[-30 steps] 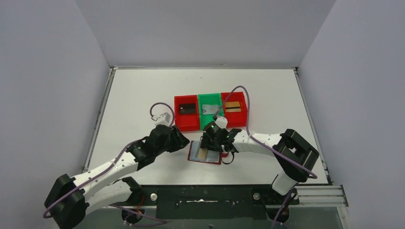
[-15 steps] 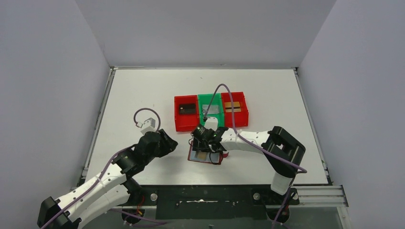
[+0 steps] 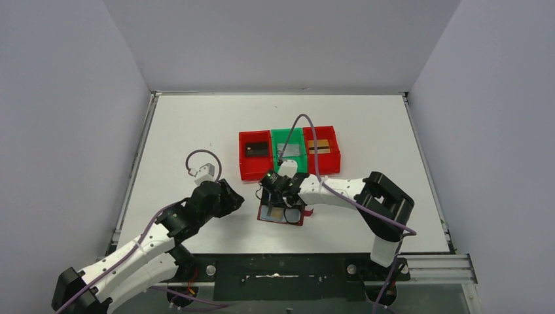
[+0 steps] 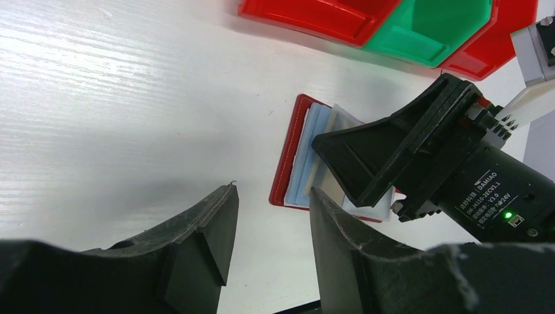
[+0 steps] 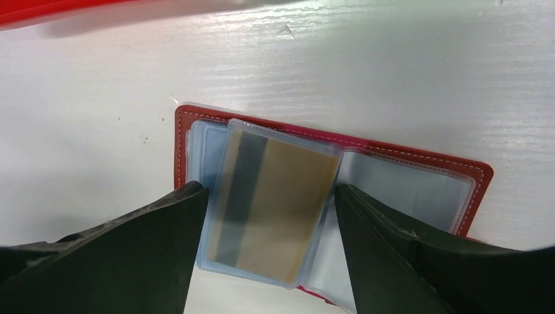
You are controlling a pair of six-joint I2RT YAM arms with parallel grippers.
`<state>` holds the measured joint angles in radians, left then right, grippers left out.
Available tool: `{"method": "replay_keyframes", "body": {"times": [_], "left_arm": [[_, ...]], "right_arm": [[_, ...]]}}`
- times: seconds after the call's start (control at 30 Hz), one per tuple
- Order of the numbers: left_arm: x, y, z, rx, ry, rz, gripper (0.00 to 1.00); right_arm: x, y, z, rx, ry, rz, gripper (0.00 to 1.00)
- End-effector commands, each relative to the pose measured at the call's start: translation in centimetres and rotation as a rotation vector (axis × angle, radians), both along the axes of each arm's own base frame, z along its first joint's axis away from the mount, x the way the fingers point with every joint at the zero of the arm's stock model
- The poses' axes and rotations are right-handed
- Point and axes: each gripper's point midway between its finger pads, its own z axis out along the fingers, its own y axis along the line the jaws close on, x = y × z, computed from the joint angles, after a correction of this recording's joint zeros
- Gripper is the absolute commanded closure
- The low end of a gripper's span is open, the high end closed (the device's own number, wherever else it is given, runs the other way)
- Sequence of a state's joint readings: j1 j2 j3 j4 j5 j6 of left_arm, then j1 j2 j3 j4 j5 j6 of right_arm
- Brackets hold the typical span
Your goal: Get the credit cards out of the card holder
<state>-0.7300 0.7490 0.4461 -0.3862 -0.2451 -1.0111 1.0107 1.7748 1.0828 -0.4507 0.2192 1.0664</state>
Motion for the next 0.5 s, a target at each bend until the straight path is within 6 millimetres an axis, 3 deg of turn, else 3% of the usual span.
{"method": "replay_keyframes", "body": {"times": [0.0, 0.23, 0.47], "left_arm": [[0.5, -0.6, 0.8, -0.027, -0.024, -0.014, 0.56], [0.4, -1.0, 0.6, -0.033, -0.013, -0.029, 0.56], [0.5, -2.5, 0.8, -0.065, -0.015, -0.089, 0.56]], "right_arm": [[-0.6, -1.5, -1.8, -0.127, 0.009, -0.021, 0.29], [-0.5, -1.6, -1.6, -0.141, -0.005, -0.018, 0.48], [0.0, -0.2, -0.1, 0.029, -0.026, -0.010, 0.54]]}}
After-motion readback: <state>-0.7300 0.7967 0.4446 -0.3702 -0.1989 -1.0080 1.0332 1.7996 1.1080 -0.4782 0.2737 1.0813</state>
